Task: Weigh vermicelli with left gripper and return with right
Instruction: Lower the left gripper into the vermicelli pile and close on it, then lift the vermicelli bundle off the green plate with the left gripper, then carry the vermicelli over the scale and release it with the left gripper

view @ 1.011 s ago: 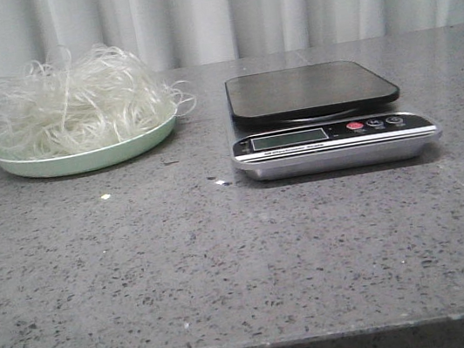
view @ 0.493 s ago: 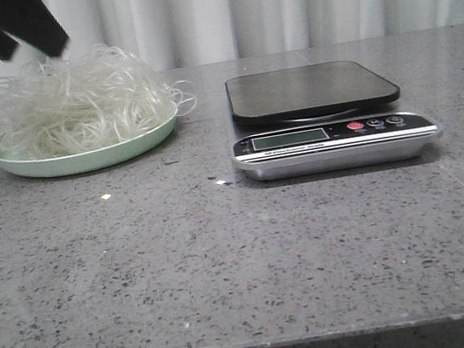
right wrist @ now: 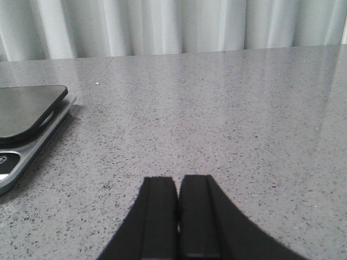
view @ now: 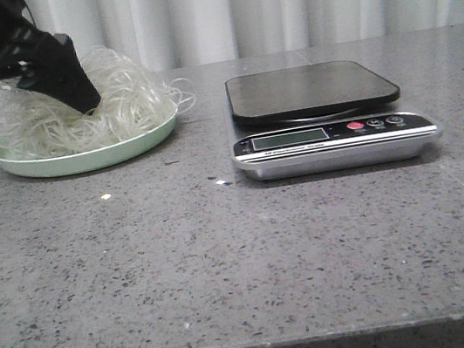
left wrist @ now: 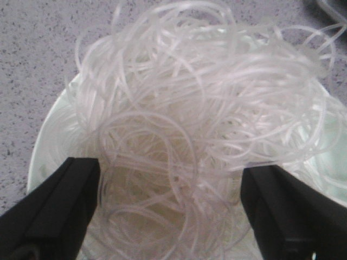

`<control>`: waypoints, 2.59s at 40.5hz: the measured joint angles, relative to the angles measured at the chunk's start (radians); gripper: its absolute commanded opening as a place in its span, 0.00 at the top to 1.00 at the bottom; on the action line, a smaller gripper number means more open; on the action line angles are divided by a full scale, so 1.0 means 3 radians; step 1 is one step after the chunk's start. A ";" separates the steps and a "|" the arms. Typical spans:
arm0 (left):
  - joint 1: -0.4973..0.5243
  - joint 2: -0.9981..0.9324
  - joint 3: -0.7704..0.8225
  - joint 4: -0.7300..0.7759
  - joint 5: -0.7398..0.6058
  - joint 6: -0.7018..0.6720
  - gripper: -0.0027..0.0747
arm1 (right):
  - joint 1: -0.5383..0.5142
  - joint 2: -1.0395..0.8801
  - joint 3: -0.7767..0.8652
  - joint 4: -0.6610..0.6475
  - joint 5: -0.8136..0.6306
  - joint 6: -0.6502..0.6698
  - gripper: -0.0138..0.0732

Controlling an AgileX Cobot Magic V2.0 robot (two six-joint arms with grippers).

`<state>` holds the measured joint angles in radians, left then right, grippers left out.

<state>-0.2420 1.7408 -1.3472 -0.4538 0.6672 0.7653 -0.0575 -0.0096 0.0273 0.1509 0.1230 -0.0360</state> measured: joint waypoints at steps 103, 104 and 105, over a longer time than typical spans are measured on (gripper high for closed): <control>-0.1424 0.0505 -0.0999 -0.0159 -0.0267 0.0000 0.78 | 0.0000 0.0000 0.0000 0.0000 0.0000 0.0000 0.67; -0.1424 0.0514 -0.0999 -0.0159 -0.0267 0.0000 0.78 | 0.0000 0.0000 0.0000 0.0000 0.0000 0.0000 0.67; -0.1424 0.0520 -0.0999 -0.0159 -0.0267 0.0000 0.78 | 0.0000 0.0000 0.0000 0.0000 0.0000 0.0000 0.67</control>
<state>-0.6690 1.8969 -1.6470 -0.5014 0.5871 0.7653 -0.0575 -0.0096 0.0273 0.1509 0.1230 -0.0360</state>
